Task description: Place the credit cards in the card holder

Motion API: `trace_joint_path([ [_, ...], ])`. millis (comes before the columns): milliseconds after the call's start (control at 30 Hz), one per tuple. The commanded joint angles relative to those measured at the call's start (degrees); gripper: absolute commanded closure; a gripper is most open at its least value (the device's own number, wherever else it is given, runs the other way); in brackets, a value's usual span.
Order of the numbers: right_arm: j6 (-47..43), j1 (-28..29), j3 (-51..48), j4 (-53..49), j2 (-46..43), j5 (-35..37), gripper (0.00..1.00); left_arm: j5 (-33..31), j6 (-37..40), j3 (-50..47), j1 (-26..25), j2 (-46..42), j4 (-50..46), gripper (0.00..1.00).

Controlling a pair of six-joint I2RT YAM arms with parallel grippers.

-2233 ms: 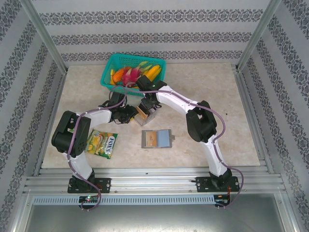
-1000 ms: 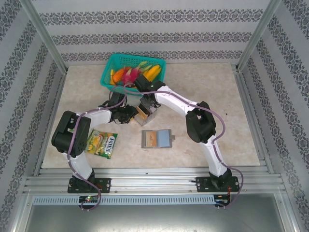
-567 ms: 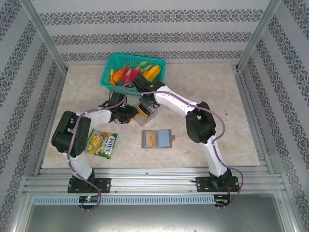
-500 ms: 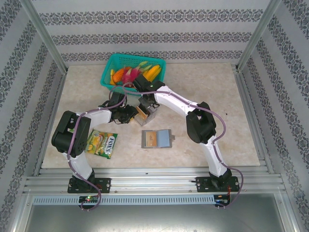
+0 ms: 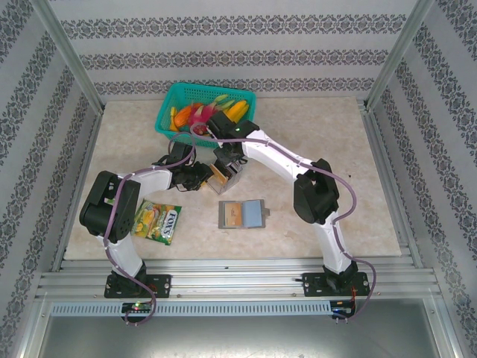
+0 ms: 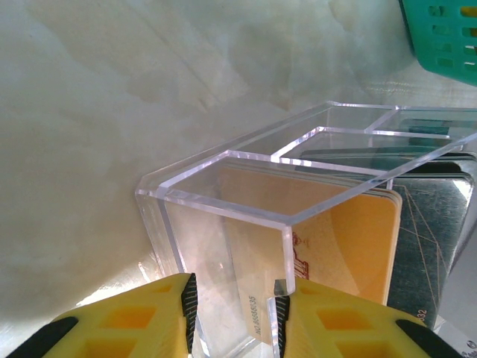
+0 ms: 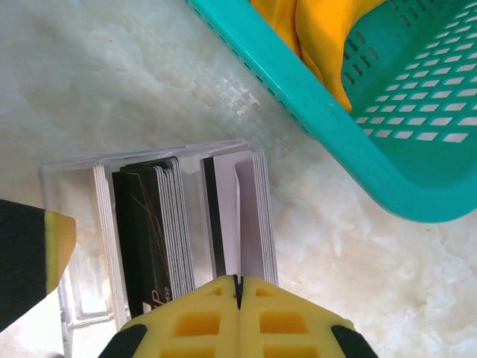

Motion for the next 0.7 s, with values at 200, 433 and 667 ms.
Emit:
trace_joint_path([
  [200, 7.3, -1.3, -2.9, 2.2, -8.5, -8.4, 1.0, -0.3, 1.3, -1.9, 0.7, -4.1, 0.4, 0.6],
  [433, 17.4, -6.6, -15.5, 12.5, -19.7, -22.2, 1.0, 0.8, 2.2, -4.0, 0.7, -11.5, 3.1, 0.51],
  [667, 36.5, -15.4, -34.3, 33.3, -31.4, -43.7, 1.0, 9.1, 1.1, -5.1, 0.7, -19.1, 11.8, 0.42],
])
